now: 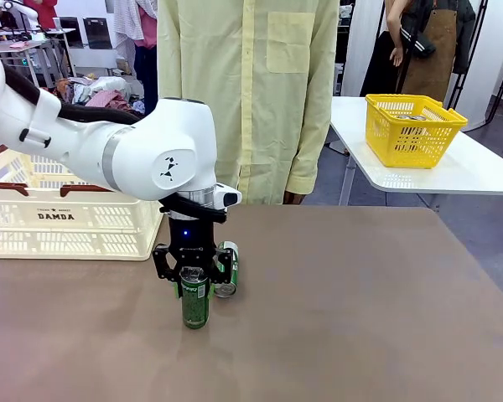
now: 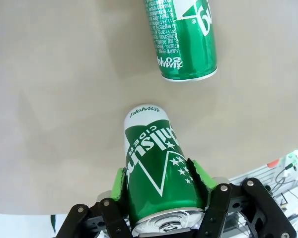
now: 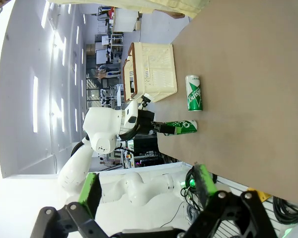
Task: Place the drinks into the Shopping basket.
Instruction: Pick up one drink and place it into the Shopping basket.
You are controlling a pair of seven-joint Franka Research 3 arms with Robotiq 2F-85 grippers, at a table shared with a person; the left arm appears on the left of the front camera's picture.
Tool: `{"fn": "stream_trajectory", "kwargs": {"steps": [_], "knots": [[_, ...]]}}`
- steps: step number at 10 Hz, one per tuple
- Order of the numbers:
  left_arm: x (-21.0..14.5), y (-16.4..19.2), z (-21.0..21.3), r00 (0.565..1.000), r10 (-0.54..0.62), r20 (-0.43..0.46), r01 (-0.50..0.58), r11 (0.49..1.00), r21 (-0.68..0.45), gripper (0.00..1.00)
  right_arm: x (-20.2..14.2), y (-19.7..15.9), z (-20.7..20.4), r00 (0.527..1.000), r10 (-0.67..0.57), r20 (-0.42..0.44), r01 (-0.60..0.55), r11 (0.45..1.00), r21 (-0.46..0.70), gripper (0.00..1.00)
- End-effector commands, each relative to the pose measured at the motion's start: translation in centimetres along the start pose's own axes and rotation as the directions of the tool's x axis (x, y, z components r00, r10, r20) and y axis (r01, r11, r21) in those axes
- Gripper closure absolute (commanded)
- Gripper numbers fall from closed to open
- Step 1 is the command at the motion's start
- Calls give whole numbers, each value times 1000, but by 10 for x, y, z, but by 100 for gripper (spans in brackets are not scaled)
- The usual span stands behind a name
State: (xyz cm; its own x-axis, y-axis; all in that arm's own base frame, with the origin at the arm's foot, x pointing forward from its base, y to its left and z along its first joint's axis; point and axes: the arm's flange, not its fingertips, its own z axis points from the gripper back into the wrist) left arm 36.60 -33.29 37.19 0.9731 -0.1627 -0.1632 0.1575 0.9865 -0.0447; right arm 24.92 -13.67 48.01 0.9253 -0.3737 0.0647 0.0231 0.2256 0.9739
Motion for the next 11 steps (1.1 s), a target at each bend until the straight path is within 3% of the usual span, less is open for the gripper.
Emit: {"fn": "stream_trajectory", "kwargs": {"steps": [1,4,8,11], "knots": [[3,-1,-3,1000,-14,4,14,1000,12,100,0,5,-1,1000,-10,9,10,1000,15,0],[-6,1,11,1000,3,24,-2,1000,-20,100,0,5,-1,1000,-10,9,10,1000,15,0],[-72,4,122,978,74,195,-70,997,-27,100,0,5,-1,1000,-10,9,10,1000,15,0],[-106,15,160,984,57,167,-35,991,-127,100,0,5,-1,1000,-10,9,10,1000,15,0]]}}
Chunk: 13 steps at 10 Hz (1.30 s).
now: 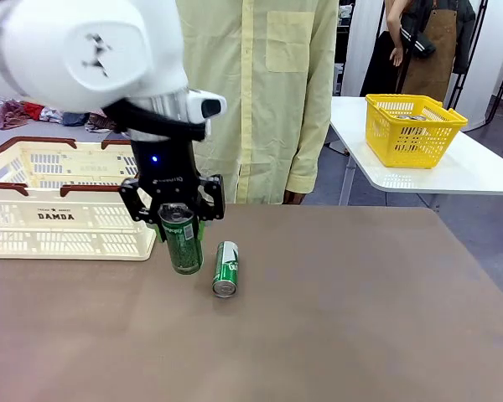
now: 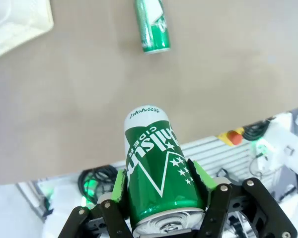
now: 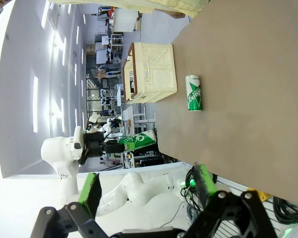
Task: Place the drinks into the Shopping basket.
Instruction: Pick up one drink and place it into the Shopping basket.
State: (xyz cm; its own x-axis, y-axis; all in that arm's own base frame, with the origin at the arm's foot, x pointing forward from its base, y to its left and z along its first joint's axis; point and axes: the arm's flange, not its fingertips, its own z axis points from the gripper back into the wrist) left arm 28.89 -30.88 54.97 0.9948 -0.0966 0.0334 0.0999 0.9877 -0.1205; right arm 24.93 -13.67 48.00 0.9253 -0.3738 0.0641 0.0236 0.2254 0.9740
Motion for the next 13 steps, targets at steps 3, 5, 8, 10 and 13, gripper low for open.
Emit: {"fn": "stream_trajectory", "kwargs": {"steps": [3,5,8,10,13], "knots": [[0,0,0,1000,0,0,0,1000,0,100,0,5,0,1000,-10,9,10,1000,15,0],[0,0,0,1000,0,0,0,1000,0,100,0,5,0,1000,-10,9,10,1000,15,0],[6,14,18,989,99,114,-101,995,12,100,0,5,0,1000,-10,9,10,1000,15,0],[45,53,70,984,70,161,-72,997,2,100,0,5,0,1000,-10,9,10,1000,15,0],[144,145,125,978,124,169,-120,992,-36,100,0,5,0,1000,-10,9,10,1000,15,0]]}}
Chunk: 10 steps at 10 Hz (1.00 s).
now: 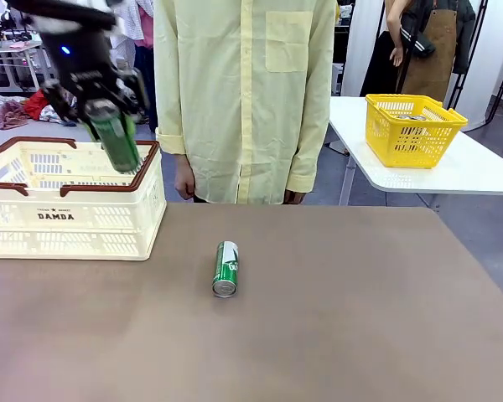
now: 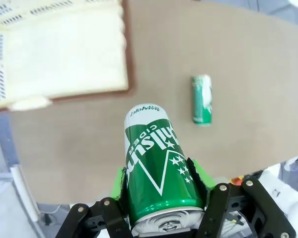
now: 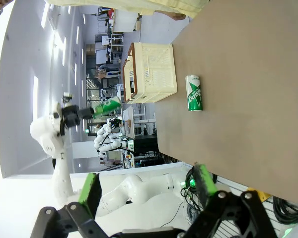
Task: Place the drinks into the Shopping basket.
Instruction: Pick up one drink and place it into the Shopping basket.
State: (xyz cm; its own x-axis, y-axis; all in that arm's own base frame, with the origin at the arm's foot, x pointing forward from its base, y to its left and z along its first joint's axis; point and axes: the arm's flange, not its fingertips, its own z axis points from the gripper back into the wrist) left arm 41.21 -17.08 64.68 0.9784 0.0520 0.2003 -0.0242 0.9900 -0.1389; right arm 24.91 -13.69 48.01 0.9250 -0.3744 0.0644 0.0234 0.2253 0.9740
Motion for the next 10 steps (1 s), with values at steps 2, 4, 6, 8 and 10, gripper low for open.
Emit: {"fn": "stream_trajectory", "kwargs": {"steps": [2,4,6,8,10], "knots": [[95,63,-5,996,30,-84,-36,997,-69,100,0,5,-1,1000,-10,8,10,1000,15,0],[131,97,-40,989,46,-143,-49,999,-18,100,0,5,-1,1000,-10,8,10,1000,15,0],[146,114,-69,966,20,-256,-10,999,41,100,0,5,-1,1000,-10,8,10,1000,15,0],[148,118,-68,921,177,-348,-194,981,-14,100,0,5,-1,1000,-10,8,10,1000,15,0],[142,119,-95,964,62,-259,-58,998,21,100,0,5,-1,1000,-10,8,10,1000,15,0]]}}
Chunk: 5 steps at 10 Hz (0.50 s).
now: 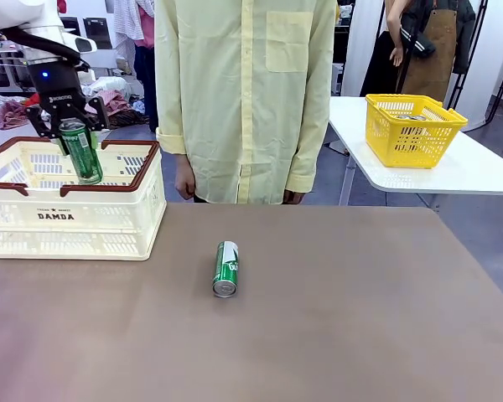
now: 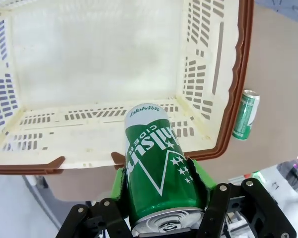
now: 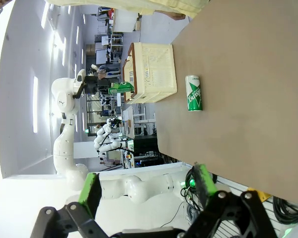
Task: Place the drinks into the Shopping basket.
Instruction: Pick up one drink and place it into the Shopping basket.
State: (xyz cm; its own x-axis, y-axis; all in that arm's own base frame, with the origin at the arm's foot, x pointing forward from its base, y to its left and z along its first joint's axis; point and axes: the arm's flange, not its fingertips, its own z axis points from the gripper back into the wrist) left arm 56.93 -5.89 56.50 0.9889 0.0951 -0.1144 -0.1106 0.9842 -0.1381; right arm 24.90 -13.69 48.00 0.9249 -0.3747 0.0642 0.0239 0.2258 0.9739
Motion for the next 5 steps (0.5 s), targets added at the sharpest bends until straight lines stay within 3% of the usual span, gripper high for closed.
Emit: {"fn": "stream_trajectory", "kwargs": {"steps": [1,2,3,5], "knots": [[-2,0,1,999,-25,45,24,1000,11,100,0,5,-1,1000,-10,8,9,1000,16,0],[0,0,0,1000,0,0,0,1000,0,100,0,5,-1,1000,-10,8,9,1000,16,0],[5,-10,-13,994,-107,34,104,992,77,100,0,5,-1,1000,-10,8,9,1000,16,0],[25,-13,-41,986,-153,64,146,983,109,100,0,5,-1,1000,-10,8,9,1000,16,0]]}}
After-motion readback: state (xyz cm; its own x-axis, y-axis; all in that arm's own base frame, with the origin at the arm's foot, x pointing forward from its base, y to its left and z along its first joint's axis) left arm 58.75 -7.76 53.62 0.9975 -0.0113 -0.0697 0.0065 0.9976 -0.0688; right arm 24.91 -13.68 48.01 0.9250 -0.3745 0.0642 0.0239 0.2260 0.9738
